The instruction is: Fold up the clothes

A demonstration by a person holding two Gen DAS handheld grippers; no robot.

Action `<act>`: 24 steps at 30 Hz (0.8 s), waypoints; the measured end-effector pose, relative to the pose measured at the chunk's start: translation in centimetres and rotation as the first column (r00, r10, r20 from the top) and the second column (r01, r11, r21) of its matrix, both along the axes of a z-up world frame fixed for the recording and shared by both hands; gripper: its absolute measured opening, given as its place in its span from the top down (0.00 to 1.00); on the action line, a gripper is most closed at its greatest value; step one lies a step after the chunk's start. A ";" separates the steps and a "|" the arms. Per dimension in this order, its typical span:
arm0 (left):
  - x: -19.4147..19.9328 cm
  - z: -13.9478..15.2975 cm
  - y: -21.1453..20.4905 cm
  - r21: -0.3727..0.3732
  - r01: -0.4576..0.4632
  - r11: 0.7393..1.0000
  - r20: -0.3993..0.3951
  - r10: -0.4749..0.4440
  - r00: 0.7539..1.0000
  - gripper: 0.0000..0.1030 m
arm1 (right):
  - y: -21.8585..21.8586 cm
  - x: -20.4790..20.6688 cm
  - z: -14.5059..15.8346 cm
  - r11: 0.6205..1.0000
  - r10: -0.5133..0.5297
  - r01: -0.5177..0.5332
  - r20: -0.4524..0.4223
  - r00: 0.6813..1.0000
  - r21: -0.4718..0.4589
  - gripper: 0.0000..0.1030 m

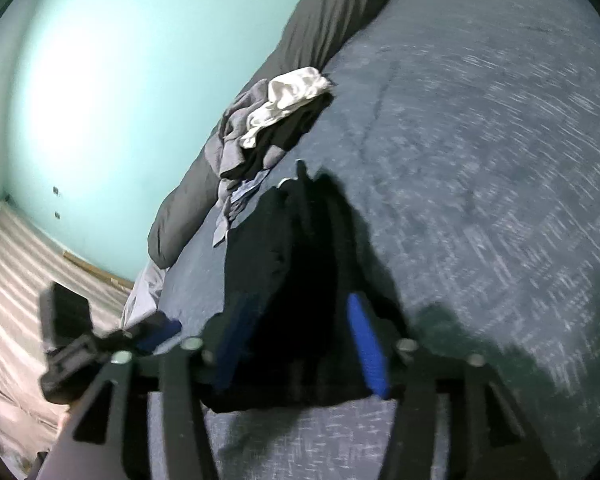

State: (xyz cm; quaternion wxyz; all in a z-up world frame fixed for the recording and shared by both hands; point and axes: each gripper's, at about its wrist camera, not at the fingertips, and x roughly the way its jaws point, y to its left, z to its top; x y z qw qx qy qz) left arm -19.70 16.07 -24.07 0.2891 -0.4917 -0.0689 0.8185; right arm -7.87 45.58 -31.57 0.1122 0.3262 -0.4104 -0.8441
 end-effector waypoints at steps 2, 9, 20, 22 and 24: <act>0.0 -1.4 -1.3 -0.014 -0.018 1.000 0.019 0.018 1.000 0.39 | -0.4 -0.3 0.3 1.000 0.012 -0.012 -0.012 1.000 -0.005 0.39; 0.0 -4.3 -1.8 -0.001 0.001 1.000 0.060 -0.001 0.998 0.39 | -3.6 -3.2 0.1 0.990 0.113 -0.116 0.039 0.993 0.077 0.38; 1.0 -5.3 -0.7 -0.073 0.087 0.994 0.059 -0.083 0.995 0.39 | -2.6 -2.9 1.6 0.991 0.109 -0.107 -0.016 0.994 0.083 0.89; 1.3 -5.2 -0.6 -0.073 0.101 0.992 0.055 -0.097 0.994 0.39 | -2.2 -2.0 2.9 0.990 0.103 -0.098 -0.037 0.994 0.102 0.89; 1.5 -5.1 -0.4 -0.094 0.107 0.990 0.056 -0.102 0.993 0.39 | -1.9 -1.5 2.4 0.989 0.092 -0.090 -0.008 0.996 0.114 0.89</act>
